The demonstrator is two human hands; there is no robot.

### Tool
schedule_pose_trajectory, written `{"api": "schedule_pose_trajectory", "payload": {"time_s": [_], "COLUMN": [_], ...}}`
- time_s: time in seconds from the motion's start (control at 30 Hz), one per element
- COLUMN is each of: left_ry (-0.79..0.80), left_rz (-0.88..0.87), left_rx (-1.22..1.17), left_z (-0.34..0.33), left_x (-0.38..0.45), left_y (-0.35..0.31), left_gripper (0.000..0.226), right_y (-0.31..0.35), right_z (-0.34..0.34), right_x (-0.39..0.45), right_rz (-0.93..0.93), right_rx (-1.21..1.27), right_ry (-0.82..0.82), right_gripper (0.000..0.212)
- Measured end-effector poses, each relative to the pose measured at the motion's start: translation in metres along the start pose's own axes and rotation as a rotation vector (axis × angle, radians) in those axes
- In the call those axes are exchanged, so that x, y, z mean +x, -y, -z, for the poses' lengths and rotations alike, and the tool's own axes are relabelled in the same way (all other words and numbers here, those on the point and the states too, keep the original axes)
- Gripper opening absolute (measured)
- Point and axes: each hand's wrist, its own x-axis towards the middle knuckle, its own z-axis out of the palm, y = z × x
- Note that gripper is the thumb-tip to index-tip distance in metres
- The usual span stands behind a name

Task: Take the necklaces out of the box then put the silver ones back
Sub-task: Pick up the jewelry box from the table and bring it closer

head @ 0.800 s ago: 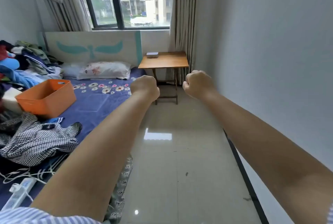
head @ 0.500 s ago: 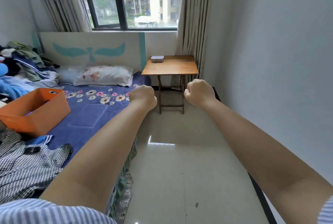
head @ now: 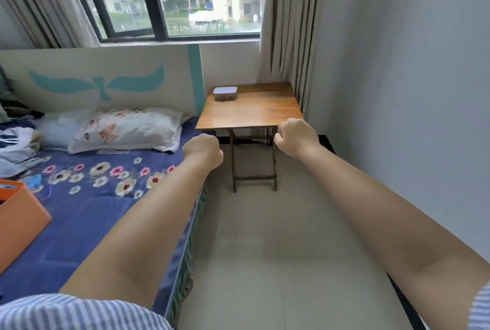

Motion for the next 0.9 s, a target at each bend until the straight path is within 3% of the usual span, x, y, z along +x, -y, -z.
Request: {"api": "schedule_pose_trajectory", "payload": {"time_s": [0.53, 0.9], "left_ry": [0.057, 0.201], "left_rz": [0.004, 0.085], "left_rx": [0.075, 0.042], "left_z": [-0.071, -0.124], "left_x": [0.442, 0.683], "left_y": [0.050, 0.070], "left_gripper": [0.026, 0.020], "right_y": [-0.036, -0.074], "right_z": [-0.151, -0.245], "right_x": [0.439, 0.651], "right_rz": [0.014, -0.033], "right_rx": [0.021, 0.021], "right_ry": [0.085, 0.229], "right_gripper": [0.026, 0.027]}}
